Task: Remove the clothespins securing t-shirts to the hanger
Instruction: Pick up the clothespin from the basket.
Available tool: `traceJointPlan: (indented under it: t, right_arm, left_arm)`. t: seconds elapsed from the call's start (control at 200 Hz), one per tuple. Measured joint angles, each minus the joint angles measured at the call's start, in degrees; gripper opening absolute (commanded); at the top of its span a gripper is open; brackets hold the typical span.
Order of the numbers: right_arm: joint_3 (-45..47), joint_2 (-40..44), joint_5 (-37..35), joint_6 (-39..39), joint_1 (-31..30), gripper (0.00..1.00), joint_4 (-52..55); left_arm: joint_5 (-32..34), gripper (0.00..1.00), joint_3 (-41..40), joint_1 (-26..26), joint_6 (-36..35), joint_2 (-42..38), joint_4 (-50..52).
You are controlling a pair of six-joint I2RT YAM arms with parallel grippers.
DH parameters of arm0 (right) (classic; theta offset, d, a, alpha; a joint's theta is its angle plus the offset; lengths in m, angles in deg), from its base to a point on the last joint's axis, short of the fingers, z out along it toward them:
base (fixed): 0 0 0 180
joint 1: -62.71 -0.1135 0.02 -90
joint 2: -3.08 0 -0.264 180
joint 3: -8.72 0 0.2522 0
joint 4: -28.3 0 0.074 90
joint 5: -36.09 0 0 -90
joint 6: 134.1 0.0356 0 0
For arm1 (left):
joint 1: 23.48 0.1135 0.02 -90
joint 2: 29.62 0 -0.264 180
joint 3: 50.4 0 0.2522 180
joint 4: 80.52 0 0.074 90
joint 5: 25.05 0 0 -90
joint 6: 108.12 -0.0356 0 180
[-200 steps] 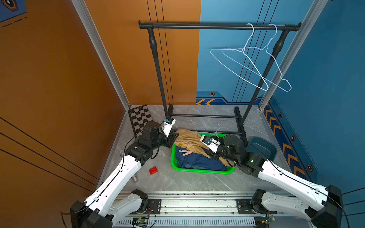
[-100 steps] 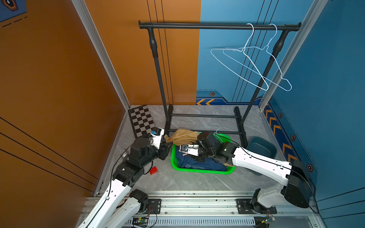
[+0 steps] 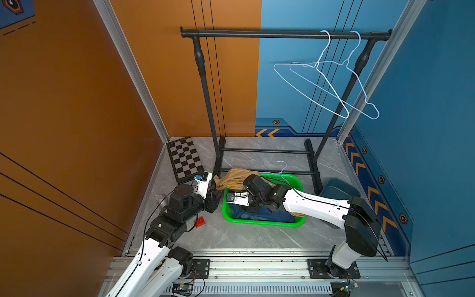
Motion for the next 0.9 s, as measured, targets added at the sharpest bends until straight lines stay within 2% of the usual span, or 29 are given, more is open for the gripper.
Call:
traceJointPlan:
  t: [0.09, 0.155, 0.205, 0.305, 0.465, 0.581, 0.706, 0.896]
  right_arm:
    - [-0.48, -0.35, -0.63, 0.0, 0.63, 0.38, 0.04]
    - [-0.7, -0.37, -0.68, -0.37, 1.27, 0.28, 0.07]
    - [-0.85, -0.37, -0.72, -0.07, 1.64, 0.23, 0.35]
    - [-1.49, -0.37, -0.59, -0.42, 2.01, 0.22, 1.29]
    - [-2.51, -0.37, -0.07, -0.33, 2.05, 0.12, 2.05]
    - [-2.84, -0.37, 1.42, 0.48, 2.49, 0.11, 2.6]
    - [-3.54, -0.35, 3.37, 2.67, 3.74, 0.01, 2.91]
    - [-3.5, 1.18, 6.1, 7.65, 5.4, 0.01, 1.75]
  left_arm:
    - [0.02, 0.52, 0.0, 0.0, 0.0, 0.0, 0.09]
    - [0.04, 0.52, 0.0, 0.0, 0.0, 0.0, 0.09]
    - [0.22, 0.52, 0.0, 0.0, 0.0, 0.0, 0.09]
    - [0.24, 0.52, 0.0, 0.0, 0.0, 0.13, 0.09]
    - [0.26, 0.52, 0.0, 0.0, 0.0, 1.07, 0.09]
    - [0.24, 0.52, 0.0, 0.0, 0.0, 1.49, 0.09]
    - [0.24, 0.52, 0.0, 0.0, 0.0, 1.53, 0.11]
    - [0.22, 0.52, 0.0, -0.07, 0.0, 1.92, 0.11]
